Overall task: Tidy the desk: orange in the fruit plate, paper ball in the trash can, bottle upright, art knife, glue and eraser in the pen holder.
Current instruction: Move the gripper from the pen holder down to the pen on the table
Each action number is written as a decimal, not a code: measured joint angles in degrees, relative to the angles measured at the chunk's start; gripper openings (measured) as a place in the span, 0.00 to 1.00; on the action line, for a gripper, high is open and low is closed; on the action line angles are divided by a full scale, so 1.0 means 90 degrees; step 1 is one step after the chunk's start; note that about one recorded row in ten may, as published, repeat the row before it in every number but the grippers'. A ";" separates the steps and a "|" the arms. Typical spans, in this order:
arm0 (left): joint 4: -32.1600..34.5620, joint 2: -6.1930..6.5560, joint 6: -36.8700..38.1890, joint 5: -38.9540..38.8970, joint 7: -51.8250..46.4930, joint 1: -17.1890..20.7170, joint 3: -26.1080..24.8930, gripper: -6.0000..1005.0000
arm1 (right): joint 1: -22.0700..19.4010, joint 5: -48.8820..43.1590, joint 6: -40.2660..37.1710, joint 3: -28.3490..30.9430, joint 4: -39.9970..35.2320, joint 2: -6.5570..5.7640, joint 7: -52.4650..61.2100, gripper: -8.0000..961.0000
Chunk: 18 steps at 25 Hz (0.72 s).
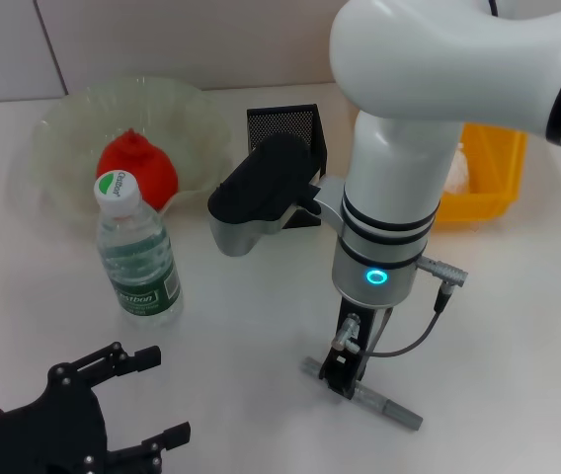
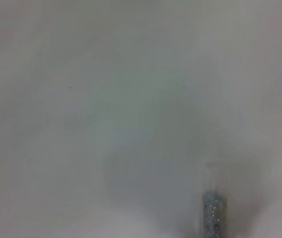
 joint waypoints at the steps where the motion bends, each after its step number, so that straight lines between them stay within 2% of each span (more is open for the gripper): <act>1: 0.0000 0.0000 0.0000 0.0000 -0.0001 -0.0002 0.0000 0.81 | 0.0000 0.0000 -0.0001 0.0000 0.0008 0.0000 -0.0002 0.21; 18: 0.0000 0.0000 0.0000 0.0000 0.0011 -0.0019 0.0000 0.81 | 0.0022 0.0055 -0.0014 0.0000 0.0066 0.0000 -0.0028 0.21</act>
